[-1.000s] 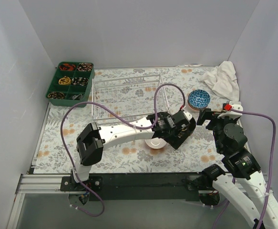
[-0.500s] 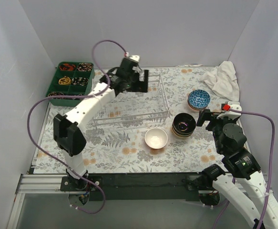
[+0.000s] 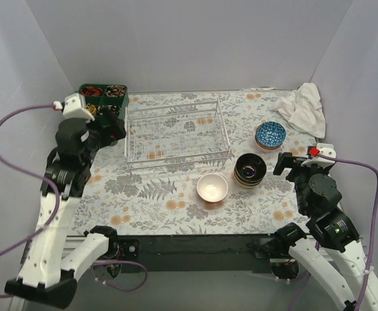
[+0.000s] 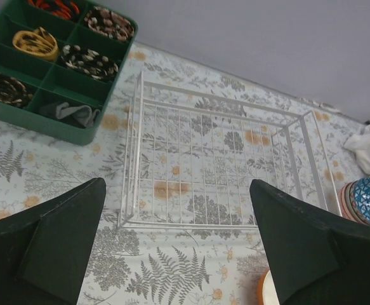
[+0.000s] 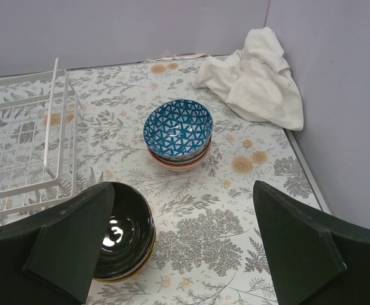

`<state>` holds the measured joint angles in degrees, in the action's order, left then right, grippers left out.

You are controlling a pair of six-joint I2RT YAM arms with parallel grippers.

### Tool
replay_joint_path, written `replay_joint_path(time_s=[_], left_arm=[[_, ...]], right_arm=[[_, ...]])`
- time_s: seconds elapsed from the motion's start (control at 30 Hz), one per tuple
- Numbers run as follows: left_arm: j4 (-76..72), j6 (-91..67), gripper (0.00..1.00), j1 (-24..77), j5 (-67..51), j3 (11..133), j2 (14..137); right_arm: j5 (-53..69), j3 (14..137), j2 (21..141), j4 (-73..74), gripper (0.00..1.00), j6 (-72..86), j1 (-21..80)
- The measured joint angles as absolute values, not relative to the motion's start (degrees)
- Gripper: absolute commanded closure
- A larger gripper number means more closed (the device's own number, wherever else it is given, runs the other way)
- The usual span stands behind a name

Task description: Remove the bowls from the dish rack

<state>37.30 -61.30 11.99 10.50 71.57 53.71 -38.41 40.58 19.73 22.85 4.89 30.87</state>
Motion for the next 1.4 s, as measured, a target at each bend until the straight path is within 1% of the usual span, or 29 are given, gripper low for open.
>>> replay_joint_path(time_s=[0.17,0.37,0.47,0.67,1.0,1.4], left_arm=[[38.0,-59.3,0.02,12.3,15.0,64.2,34.6],[39.2,-57.2,0.02,12.9,16.6,58.9,19.8],[40.7,-56.7,0.02,12.9,16.7,57.1,14.6],[42.2,-56.3,0.02,12.9,16.3,55.1,9.0],[40.3,-56.3,0.02,13.0,17.4,50.8,1.5],[37.1,-57.0,0.02,13.0,19.7,46.9,1.1]], right_arm=[[-40.0,40.4,16.1,23.5,0.01,3.9,30.9],[-40.8,38.3,9.5,23.9,0.01,2.5,30.9],[-41.4,37.3,6.3,23.9,0.01,1.7,30.9],[-42.1,33.8,0.3,22.8,0.03,0.1,30.9],[-41.8,27.2,0.2,21.9,0.03,-0.1,30.9],[-42.0,25.5,0.2,19.9,0.03,-0.4,30.9]])
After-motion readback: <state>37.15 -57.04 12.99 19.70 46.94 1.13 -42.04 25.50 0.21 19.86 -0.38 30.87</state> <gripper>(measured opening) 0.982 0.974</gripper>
